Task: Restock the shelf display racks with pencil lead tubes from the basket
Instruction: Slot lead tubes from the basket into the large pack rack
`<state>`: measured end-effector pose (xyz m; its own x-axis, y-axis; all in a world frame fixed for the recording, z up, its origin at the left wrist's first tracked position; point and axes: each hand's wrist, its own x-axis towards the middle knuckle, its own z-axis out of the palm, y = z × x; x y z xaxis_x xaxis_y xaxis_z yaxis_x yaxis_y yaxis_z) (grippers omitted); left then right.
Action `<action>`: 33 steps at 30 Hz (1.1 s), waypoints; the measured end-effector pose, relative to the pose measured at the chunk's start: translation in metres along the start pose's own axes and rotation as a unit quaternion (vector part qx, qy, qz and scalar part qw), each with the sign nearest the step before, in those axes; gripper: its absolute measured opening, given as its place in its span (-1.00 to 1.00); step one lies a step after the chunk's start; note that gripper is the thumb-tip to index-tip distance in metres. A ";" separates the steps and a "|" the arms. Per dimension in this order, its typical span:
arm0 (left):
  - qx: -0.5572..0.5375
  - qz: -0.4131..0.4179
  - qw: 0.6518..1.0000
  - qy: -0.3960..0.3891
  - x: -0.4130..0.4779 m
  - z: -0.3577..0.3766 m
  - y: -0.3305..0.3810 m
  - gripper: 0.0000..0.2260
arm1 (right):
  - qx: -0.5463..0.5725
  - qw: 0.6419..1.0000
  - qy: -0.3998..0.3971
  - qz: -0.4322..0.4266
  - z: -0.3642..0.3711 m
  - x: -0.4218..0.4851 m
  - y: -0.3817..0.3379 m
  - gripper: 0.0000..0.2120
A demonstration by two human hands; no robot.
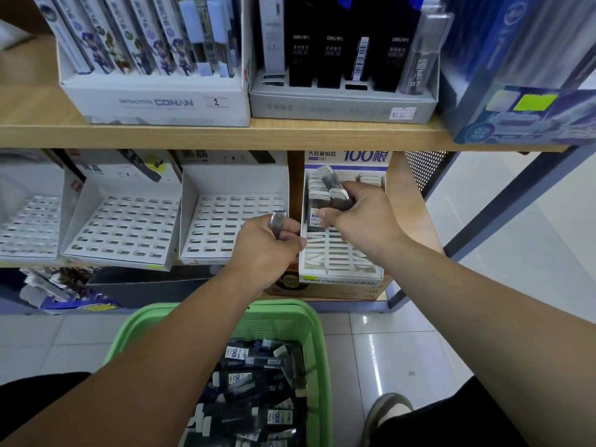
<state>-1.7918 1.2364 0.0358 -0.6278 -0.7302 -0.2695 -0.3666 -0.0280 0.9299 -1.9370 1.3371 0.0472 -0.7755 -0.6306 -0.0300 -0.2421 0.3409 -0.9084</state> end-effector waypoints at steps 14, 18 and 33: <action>-0.086 -0.056 0.994 -0.050 -0.012 -0.010 0.045 -0.86 | 0.057 0.998 -0.024 0.032 -0.020 -0.013 -0.028 -0.83; -0.137 -0.054 0.988 -0.056 -0.014 -0.010 0.052 -0.55 | 0.135 0.978 -0.127 0.100 -0.033 -0.022 -0.028 -0.81; -0.163 -0.101 0.977 -0.091 -0.023 0.010 0.050 -0.69 | 0.145 0.984 -0.106 0.020 -0.069 -0.048 -0.029 -0.94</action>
<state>-1.8026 1.2583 0.0861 -0.6885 -0.5544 -0.4676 -0.2758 -0.3962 0.8758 -1.9333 1.4053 0.1042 -0.6349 -0.7622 -0.1262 -0.0140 0.1747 -0.9845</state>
